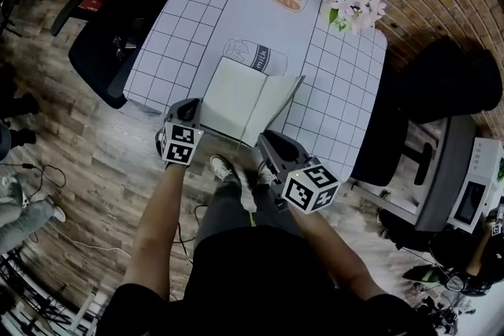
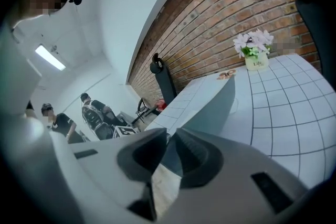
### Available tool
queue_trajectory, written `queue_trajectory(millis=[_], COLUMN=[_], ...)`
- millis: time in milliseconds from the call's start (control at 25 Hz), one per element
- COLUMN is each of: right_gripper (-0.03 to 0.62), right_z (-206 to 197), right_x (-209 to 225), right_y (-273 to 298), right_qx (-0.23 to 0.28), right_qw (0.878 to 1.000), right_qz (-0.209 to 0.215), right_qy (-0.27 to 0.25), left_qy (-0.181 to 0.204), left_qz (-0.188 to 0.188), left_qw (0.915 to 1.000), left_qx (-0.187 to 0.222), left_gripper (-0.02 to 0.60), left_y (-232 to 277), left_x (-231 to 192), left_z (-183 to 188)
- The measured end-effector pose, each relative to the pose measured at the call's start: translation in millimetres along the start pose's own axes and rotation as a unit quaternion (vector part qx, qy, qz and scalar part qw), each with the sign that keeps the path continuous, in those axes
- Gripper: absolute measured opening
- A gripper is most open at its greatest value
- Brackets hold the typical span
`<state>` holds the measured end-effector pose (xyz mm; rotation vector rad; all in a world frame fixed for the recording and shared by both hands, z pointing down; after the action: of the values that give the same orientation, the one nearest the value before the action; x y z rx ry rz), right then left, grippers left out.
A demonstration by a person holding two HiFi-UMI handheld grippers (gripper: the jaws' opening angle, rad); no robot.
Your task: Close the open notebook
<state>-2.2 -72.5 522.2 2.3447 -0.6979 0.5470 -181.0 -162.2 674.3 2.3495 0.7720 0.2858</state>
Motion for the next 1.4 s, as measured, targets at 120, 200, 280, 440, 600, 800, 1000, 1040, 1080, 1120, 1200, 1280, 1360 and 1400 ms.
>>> queue_trajectory(millis=[120, 200, 280, 440, 600, 800, 1000, 1040, 1080, 1120, 1200, 1280, 1360, 1400], right_gripper=[0.069, 0.069, 0.069, 0.071, 0.071, 0.072, 0.074, 0.076, 0.081, 0.104, 0.165, 0.188, 0.192, 0.192], right_z=[2, 3, 4, 5, 4, 5, 0, -2, -3, -5, -9, -15, -19, -21], right_x=[-7, -11, -15, -22, -29, -37, -48, -51, -55, -59, -64, -62, -57, -54], right_y=[7, 11, 14, 21, 31, 43, 66, 71, 76, 81, 90, 96, 98, 99], right_qx=[-0.001, -0.002, -0.003, -0.007, -0.011, -0.016, -0.034, -0.037, -0.039, -0.041, -0.048, -0.061, -0.073, -0.077], right_qw=[1.0, 1.0, 1.0, 0.999, 0.999, 0.998, 0.996, 0.995, 0.993, 0.991, 0.987, 0.985, 0.985, 0.985], right_qz=[0.007, 0.012, 0.017, 0.027, 0.04, 0.054, 0.079, 0.088, 0.101, 0.117, 0.141, 0.145, 0.137, 0.132], right_qy=[-0.008, -0.012, -0.016, -0.024, -0.029, -0.029, -0.039, -0.042, -0.045, -0.05, -0.061, -0.07, -0.077, -0.079], left_qy=[0.0, 0.001, 0.001, 0.002, 0.002, 0.003, 0.001, 0.001, 0.001, 0.001, 0.001, 0.0, -0.001, -0.003], left_qz=[-0.001, -0.001, -0.002, -0.004, -0.007, -0.009, -0.011, -0.012, -0.012, -0.013, -0.013, -0.013, -0.013, -0.014], left_qw=[1.0, 1.0, 1.0, 1.0, 1.0, 0.9999, 0.9999, 0.9999, 0.9999, 0.9999, 0.9999, 0.9999, 0.9999, 0.9998], left_qx=[-0.001, 0.0, 0.001, 0.002, 0.003, 0.005, 0.007, 0.008, 0.009, 0.009, 0.01, 0.01, 0.01, 0.01], left_gripper=[0.025, 0.025, 0.025, 0.025, 0.025, 0.025, 0.025, 0.025, 0.025, 0.025, 0.025, 0.025, 0.025, 0.025], left_y=[0, 0, -1, -1, -2, -2, -2, -2, -3, -2, -2, -3, -3, -3], left_x=[0, 0, 0, 0, 1, 1, 2, 2, 2, 2, 1, 1, 1, 1], left_z=[-1, -1, 0, 1, 1, 2, 0, 0, 0, 1, 1, 1, 0, 0])
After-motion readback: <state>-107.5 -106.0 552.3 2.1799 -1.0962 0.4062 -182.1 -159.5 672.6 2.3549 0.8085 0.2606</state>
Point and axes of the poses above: the fingertips, and each gripper's own axes: y forward along the fingers, x to its right, z out of its top, the point moved 2 cm from there along -y, backward along the fingers
